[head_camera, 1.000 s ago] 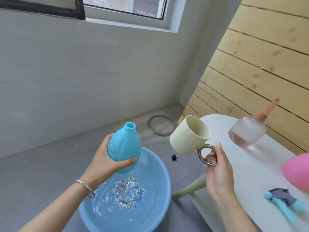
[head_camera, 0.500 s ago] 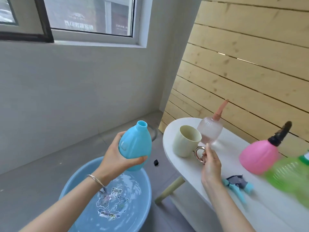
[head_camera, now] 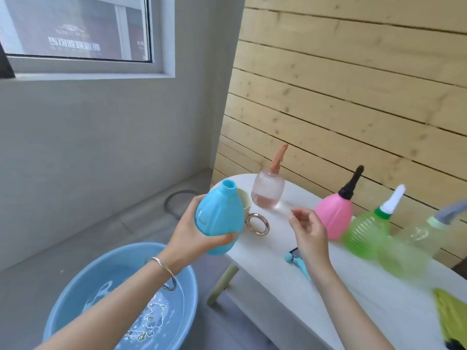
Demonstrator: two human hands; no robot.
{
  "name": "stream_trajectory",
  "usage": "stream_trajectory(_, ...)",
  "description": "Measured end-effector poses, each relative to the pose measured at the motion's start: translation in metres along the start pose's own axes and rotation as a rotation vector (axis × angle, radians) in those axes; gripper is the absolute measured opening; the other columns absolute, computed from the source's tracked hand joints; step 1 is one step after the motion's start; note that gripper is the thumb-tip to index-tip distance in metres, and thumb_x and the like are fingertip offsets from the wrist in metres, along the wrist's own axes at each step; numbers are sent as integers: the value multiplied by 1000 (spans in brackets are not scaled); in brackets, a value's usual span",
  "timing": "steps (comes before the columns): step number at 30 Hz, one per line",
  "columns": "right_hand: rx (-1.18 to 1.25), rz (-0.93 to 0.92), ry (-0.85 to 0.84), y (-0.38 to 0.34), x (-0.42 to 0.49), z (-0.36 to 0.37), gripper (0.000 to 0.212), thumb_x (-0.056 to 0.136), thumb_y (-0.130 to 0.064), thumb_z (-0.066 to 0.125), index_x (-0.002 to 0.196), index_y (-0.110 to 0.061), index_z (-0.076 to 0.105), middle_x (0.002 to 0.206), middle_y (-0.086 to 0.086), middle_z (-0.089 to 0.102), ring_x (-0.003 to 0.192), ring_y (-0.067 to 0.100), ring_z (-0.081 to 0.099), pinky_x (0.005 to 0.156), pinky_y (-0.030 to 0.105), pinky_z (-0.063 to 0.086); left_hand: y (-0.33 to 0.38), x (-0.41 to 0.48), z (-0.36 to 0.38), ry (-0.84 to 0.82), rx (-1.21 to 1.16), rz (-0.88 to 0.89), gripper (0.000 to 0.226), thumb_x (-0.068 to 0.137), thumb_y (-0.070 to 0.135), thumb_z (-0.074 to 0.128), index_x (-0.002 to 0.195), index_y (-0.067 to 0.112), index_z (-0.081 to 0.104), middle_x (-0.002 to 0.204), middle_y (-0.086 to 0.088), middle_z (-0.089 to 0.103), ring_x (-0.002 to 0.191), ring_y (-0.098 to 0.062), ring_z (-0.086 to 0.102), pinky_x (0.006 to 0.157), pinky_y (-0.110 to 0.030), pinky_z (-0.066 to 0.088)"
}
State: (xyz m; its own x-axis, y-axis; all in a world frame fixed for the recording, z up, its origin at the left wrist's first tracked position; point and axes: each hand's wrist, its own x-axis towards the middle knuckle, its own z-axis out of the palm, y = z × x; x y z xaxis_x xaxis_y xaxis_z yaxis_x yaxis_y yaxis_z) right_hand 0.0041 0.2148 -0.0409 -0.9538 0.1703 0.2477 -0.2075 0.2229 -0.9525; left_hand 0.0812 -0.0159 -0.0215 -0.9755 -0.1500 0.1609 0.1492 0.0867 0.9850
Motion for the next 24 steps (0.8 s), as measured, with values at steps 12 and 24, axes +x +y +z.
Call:
stream_trajectory(12, -918, 46, -266, 52, 3, -85, 28, 84, -33, 66, 110, -23, 66, 110, -2, 65, 96, 17, 58, 77, 30, 43, -26, 0, 121, -173, -52, -21, 78, 49, 29, 89, 114, 30, 46, 108, 8, 59, 94, -1, 62, 71, -20, 53)
stream_trajectory(24, -13, 6, 159, -30, 24, -114, 13, 83, -15, 71, 95, -18, 65, 95, 5, 71, 83, 13, 65, 75, 22, 48, -49, -4, 149, -177, -65, -59, 84, 44, 39, 86, 117, 30, 46, 110, 8, 60, 93, 2, 61, 70, -16, 51)
